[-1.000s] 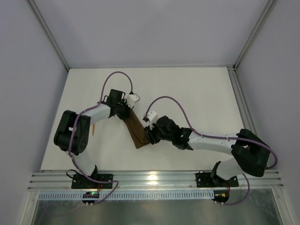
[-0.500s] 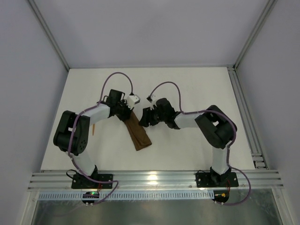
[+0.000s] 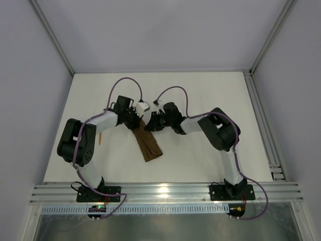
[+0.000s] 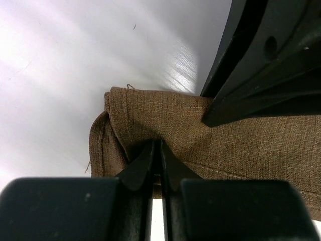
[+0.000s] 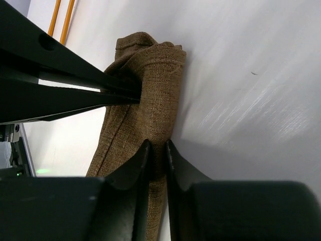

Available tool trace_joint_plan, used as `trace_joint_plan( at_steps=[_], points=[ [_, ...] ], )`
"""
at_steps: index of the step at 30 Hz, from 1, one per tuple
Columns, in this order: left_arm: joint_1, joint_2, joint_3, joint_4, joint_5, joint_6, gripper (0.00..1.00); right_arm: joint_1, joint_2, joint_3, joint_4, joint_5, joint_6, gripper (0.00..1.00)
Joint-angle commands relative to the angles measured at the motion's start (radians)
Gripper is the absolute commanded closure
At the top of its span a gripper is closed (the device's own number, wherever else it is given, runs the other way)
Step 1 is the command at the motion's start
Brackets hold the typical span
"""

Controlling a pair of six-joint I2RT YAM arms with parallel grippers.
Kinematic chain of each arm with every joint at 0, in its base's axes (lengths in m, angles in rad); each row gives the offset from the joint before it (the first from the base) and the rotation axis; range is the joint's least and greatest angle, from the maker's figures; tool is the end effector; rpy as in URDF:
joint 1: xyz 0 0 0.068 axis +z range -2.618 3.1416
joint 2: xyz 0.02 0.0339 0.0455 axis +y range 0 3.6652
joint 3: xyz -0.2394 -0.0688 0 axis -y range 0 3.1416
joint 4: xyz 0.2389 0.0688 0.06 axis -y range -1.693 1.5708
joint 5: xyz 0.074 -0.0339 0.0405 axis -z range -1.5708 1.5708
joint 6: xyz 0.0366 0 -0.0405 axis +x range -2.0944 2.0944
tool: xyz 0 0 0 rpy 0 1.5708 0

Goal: Fold the napkin into a case and place the utensils inside
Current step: Turn over the smaller rectangle-folded napkin at the center of the board.

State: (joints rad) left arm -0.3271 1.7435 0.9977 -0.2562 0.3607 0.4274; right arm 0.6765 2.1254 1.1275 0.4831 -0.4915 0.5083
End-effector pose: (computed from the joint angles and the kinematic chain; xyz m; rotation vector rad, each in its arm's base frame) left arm 0.3137 -0.1201 0.1401 1.0558 2.2991 -0.4230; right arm 0.3155 0.2755 0.0965 -0.5141 2.2020 1.1942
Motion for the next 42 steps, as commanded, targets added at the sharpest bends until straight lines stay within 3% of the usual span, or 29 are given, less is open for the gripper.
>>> trace_joint_plan(
  at_steps=[1,4,7,10,16,21,29,35,36,41,42],
  points=[
    [-0.01,-0.028,0.022,-0.069,0.035,0.011,0.92,0.005,0.016,-0.001,0.026,-0.035,0.033,0.85],
    [-0.012,-0.053,0.054,-0.118,0.079,0.016,0.86,0.006,-0.014,-0.034,0.043,-0.012,0.047,0.96],
    [-0.01,-0.093,0.116,-0.222,0.156,0.03,0.76,0.008,-0.06,-0.075,0.054,0.019,0.042,0.97],
    [0.005,-0.107,0.172,-0.281,0.156,-0.001,0.72,0.011,-0.093,-0.098,0.022,0.062,0.013,0.97],
    [0.04,-0.087,0.184,-0.292,-0.041,-0.062,0.65,0.038,-0.143,-0.123,-0.026,0.157,-0.011,0.97],
    [-0.001,-0.001,0.151,-0.238,-0.12,-0.062,0.59,0.069,-0.143,-0.117,-0.028,0.192,-0.007,0.97],
    [-0.088,-0.021,0.061,-0.123,-0.293,-0.052,0.71,0.08,-0.157,-0.123,-0.028,0.226,-0.008,0.97],
    [-0.203,-0.015,-0.017,0.033,-0.486,-0.044,0.92,0.084,-0.179,-0.144,-0.015,0.252,-0.008,0.97],
    [-0.216,-0.018,-0.024,0.044,-0.493,-0.044,1.0,0.084,-0.18,-0.146,-0.018,0.254,-0.008,0.97],
    [-0.231,-0.065,-0.028,0.043,-0.407,-0.09,1.0,0.086,-0.18,-0.144,-0.021,0.249,0.004,0.97],
    [-0.231,-0.068,-0.016,0.016,-0.393,-0.101,0.88,0.084,-0.182,-0.143,-0.023,0.246,0.007,0.97]
  ],
)
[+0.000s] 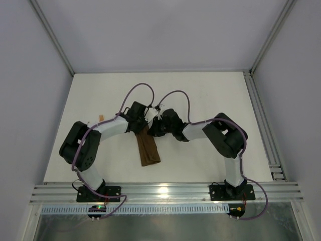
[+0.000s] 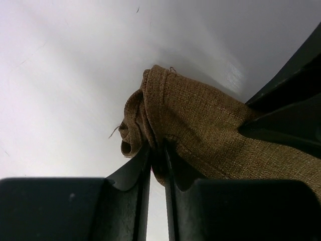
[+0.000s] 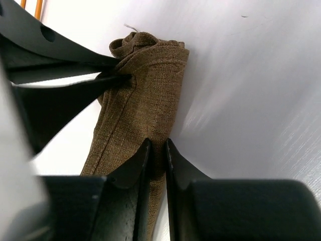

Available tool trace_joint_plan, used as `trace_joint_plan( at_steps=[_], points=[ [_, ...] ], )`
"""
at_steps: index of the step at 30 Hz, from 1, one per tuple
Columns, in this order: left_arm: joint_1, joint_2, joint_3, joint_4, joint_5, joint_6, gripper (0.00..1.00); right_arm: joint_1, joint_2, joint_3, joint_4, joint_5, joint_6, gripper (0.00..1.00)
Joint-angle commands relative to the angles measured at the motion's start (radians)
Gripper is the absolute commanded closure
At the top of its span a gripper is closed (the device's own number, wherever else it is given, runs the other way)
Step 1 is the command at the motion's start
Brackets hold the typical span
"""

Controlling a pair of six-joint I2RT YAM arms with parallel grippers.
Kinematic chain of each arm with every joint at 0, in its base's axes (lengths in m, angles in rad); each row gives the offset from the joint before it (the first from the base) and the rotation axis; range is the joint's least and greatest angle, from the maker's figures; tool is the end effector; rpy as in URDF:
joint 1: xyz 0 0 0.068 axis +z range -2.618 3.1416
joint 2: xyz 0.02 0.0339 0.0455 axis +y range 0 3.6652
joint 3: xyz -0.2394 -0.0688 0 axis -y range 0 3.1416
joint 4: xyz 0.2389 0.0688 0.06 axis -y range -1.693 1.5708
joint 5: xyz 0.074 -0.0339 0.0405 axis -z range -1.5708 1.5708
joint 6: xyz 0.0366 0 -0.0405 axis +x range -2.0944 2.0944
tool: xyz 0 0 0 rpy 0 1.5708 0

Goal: Fold the napkin into a case and place the utensils inside
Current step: Turn over the smaller rectangle-folded napkin at the center of the board.

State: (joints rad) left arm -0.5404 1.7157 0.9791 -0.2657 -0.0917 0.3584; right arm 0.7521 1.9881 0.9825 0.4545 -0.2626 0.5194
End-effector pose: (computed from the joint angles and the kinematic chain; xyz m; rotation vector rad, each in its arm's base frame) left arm 0.2858 -0.1676 0.1413 1.0842 2.3272 0.0491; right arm 0.2774 0.2726 0.1055 -0.4305 2.2378 0.9961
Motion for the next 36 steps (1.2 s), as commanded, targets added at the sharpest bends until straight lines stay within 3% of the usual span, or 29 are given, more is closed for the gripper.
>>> trace_joint_plan(
  at_steps=[1,4,9,21,36],
  points=[
    [-0.018,-0.044,0.01,0.013,0.072,-0.038,0.82,0.009,-0.046,0.002,0.004,0.017,0.001,0.97],
    [-0.003,-0.06,0.026,-0.006,0.127,-0.058,0.68,0.009,-0.052,-0.002,0.009,0.013,0.017,0.97],
    [0.077,-0.079,0.095,-0.075,0.313,-0.121,0.61,-0.002,-0.064,-0.019,0.012,0.014,0.054,0.97],
    [0.151,-0.119,0.159,-0.221,0.454,-0.105,0.61,-0.022,-0.127,-0.031,-0.039,0.025,0.01,0.97],
    [0.155,-0.134,0.155,-0.234,0.388,-0.053,0.65,-0.076,-0.325,0.012,-0.534,0.094,-0.303,0.97]
  ],
)
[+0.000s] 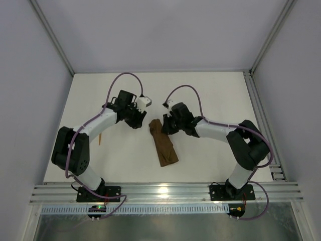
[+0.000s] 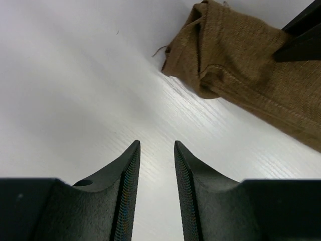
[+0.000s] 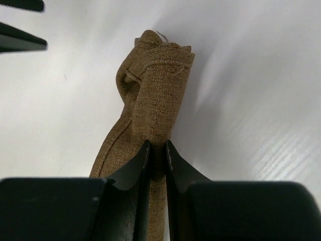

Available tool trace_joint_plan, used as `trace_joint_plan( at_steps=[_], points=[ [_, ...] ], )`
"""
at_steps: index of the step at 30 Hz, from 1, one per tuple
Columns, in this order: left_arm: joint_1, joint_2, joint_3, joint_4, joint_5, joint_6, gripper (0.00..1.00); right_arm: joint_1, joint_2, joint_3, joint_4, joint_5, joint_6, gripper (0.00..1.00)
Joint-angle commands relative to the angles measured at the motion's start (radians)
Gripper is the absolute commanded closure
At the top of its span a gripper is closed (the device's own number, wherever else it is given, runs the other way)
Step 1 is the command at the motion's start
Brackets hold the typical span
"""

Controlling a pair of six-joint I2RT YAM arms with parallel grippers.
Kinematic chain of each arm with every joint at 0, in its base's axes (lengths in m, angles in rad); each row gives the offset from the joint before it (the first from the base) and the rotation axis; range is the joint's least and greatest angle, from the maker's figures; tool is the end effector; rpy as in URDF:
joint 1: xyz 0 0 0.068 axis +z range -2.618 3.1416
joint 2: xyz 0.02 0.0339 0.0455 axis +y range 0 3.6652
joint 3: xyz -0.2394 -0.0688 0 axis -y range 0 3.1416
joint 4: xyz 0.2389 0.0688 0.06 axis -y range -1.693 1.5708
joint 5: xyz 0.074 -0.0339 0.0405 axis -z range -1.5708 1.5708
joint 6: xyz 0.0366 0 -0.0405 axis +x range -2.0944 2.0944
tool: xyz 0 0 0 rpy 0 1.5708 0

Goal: Fold the napkin into a case and place the utensils inside
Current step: Turn over the smaller rectangle-folded napkin at the center of the board.

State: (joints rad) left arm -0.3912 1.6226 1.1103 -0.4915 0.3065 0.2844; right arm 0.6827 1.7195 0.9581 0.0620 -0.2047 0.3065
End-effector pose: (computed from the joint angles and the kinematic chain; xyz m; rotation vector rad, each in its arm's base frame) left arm 0.2995 -0.1355 0.1959 0.9569 2.3765 -0.4345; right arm 0.2698 0.2290 0.1582 -0.5531 2.3010 0.7361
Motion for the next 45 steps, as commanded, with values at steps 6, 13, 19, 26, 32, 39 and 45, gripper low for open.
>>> trace_joint_plan(
  at_steps=[6,13,19,26,32,39,45],
  points=[
    [0.031,-0.07,0.025,-0.007,-0.021,0.029,0.65,-0.029,-0.077,0.106,-0.368,0.142,-0.168,0.97],
    [0.058,-0.099,0.023,-0.013,-0.032,0.042,0.65,-0.055,-0.127,0.174,-0.553,0.296,-0.273,0.97],
    [0.074,-0.113,0.029,-0.016,-0.04,0.05,0.65,-0.055,-0.132,0.248,-0.721,0.652,-0.3,0.97],
    [0.092,-0.121,0.039,-0.019,-0.049,0.059,0.65,-0.055,-0.043,0.275,-0.814,0.97,-0.394,0.97],
    [0.109,-0.122,0.042,-0.019,-0.052,0.067,0.65,-0.048,0.067,0.275,-0.863,1.159,-0.411,0.97],
    [0.135,-0.127,0.056,-0.015,-0.053,0.067,0.64,0.11,0.323,0.448,-0.916,1.271,-0.386,0.97],
    [0.178,-0.139,0.057,-0.015,-0.041,0.064,0.64,0.281,0.554,0.669,-0.959,1.2,-0.363,0.97]
  ],
)
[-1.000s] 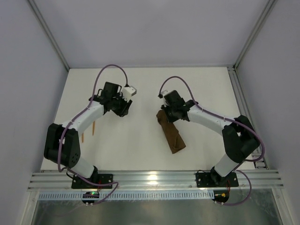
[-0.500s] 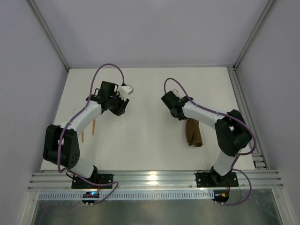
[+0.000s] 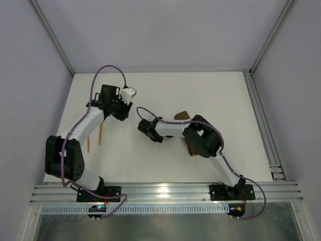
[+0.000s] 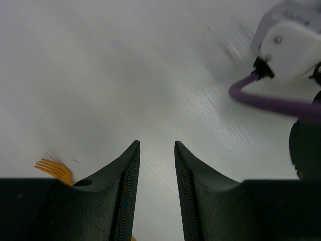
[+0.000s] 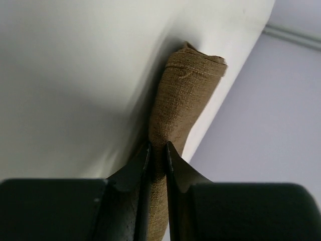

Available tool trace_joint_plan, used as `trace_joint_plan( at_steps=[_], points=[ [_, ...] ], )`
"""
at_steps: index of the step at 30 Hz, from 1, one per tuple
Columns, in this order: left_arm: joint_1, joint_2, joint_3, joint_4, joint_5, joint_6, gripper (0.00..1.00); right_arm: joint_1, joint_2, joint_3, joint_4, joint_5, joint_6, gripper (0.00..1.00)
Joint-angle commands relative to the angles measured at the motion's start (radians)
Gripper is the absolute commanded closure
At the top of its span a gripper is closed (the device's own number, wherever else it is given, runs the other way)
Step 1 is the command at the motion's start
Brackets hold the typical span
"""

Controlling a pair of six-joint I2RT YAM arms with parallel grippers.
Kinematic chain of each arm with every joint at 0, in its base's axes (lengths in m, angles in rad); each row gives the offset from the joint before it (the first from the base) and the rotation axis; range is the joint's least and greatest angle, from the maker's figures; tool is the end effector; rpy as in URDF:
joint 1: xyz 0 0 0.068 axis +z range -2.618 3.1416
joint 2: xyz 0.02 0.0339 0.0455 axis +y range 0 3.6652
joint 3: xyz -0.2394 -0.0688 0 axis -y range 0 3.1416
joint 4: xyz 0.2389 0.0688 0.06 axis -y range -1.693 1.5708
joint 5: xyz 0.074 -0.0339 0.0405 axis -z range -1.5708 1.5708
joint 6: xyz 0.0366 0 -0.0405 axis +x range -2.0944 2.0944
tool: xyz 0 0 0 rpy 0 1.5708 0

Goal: Fold the napkin into a case and place the utensils inside
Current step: Turn over the smaller rectangle-folded napkin at the center of the board.

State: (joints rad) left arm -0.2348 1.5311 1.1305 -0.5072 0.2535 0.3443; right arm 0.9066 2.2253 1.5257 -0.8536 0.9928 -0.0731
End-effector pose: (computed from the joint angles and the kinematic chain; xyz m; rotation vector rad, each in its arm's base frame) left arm 0.3103 -0.0837 0.2285 0.8040 2.3217 -0.2661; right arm 0.2638 0.2873 0.1015 -1.1462 2.1745 -1.2087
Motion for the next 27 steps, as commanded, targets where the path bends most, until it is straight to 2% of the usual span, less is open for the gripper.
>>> trace_joint_plan(
  at_steps=[1,7,10,13,14,15,17,19,22,24,27],
  points=[
    [0.026,-0.049,0.035,0.001,0.012,0.004,0.64,0.083,0.072,0.125,-0.056,-0.005,0.027,0.97],
    [0.068,-0.054,0.04,0.004,0.023,0.009,0.64,0.15,0.169,0.2,-0.05,-0.088,0.071,0.97],
    [0.089,-0.058,0.048,0.009,0.03,0.002,0.63,0.193,0.178,0.218,-0.029,-0.135,0.076,0.9],
    [0.1,-0.06,0.049,0.009,0.032,-0.001,0.62,0.239,0.171,0.243,0.005,-0.184,0.095,0.74],
    [0.101,-0.061,0.048,0.007,0.03,-0.001,0.62,0.25,0.165,0.251,0.016,-0.198,0.09,0.66],
    [0.101,-0.063,0.048,0.007,0.03,-0.001,0.62,0.267,0.148,0.255,0.034,-0.212,0.09,0.51],
    [0.104,-0.065,0.046,0.004,0.026,0.001,0.61,0.281,0.122,0.254,0.057,-0.243,0.085,0.46],
    [0.106,-0.065,0.046,0.007,0.021,0.002,0.61,0.291,0.061,0.243,0.091,-0.255,0.09,0.4],
    [0.109,-0.061,0.054,0.01,0.01,0.001,0.6,0.299,-0.071,0.177,0.149,-0.293,0.096,0.37],
    [0.114,-0.058,0.064,0.012,0.01,-0.004,0.6,0.299,-0.156,0.127,0.218,-0.379,0.104,0.37],
    [0.117,-0.057,0.075,0.006,0.01,-0.013,0.6,0.295,-0.347,-0.033,0.277,-0.421,0.147,0.37]
  ],
)
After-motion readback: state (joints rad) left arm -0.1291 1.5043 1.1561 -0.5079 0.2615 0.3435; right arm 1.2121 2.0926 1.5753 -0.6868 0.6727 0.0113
